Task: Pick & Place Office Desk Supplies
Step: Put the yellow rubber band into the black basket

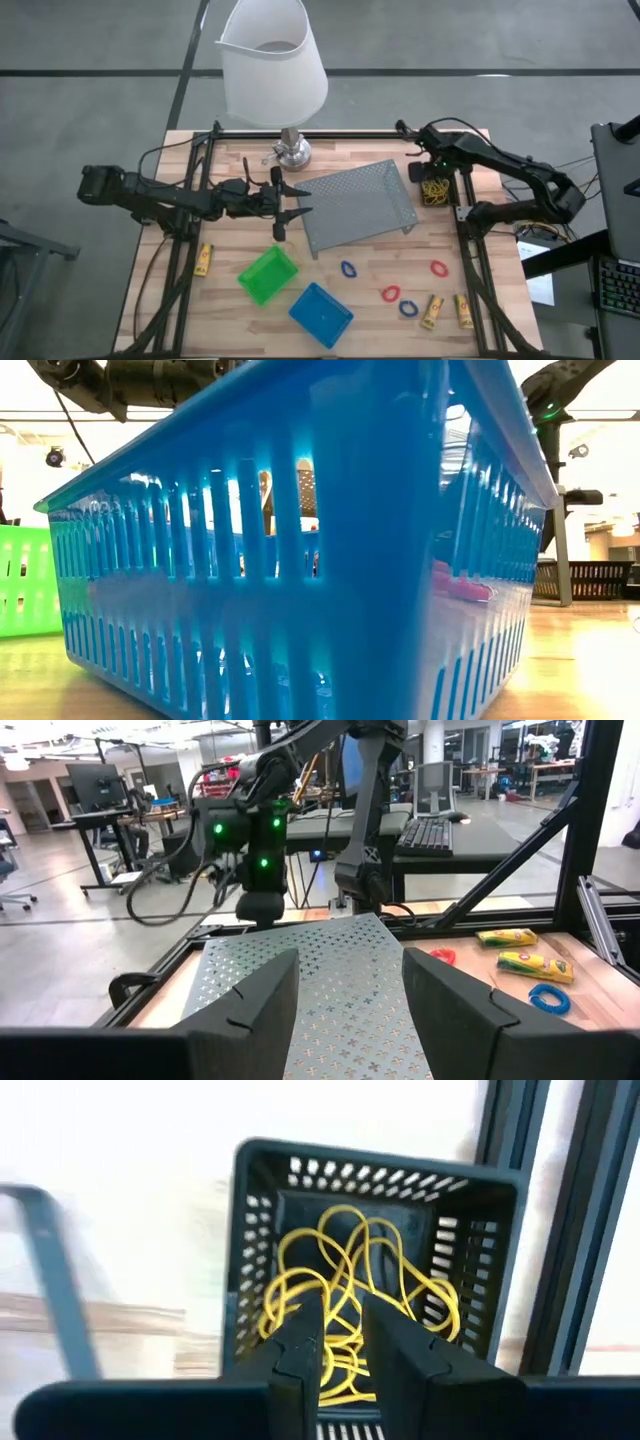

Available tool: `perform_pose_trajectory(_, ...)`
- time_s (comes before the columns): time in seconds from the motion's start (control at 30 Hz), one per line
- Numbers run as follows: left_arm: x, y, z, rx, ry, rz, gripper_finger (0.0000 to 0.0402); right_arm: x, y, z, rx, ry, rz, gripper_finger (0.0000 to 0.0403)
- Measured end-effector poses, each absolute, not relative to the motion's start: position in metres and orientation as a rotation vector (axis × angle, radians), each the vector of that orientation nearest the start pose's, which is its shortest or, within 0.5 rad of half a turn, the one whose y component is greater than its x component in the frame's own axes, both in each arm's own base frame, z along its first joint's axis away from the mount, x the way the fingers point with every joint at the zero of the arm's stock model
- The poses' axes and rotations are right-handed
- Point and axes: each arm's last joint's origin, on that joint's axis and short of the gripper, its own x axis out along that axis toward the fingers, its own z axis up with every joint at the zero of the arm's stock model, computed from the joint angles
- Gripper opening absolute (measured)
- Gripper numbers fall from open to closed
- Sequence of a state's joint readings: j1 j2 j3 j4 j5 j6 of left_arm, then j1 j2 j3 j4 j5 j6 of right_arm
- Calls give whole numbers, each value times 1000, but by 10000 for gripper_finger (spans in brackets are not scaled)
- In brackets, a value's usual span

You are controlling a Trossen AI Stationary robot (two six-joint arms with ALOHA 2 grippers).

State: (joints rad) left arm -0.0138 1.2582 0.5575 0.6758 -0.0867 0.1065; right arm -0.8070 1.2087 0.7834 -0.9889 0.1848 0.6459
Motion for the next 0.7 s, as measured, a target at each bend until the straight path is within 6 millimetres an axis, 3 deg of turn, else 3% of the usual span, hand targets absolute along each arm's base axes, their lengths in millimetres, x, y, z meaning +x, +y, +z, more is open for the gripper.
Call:
perform_pose_trajectory(0.4,240,-1,250,155,123,64,184,114,-113,248,892,828,-1185,64)
perform_pose_trajectory(0.7,215,2,242,76,349,163,177,131,-93,274,738,584,-956,64)
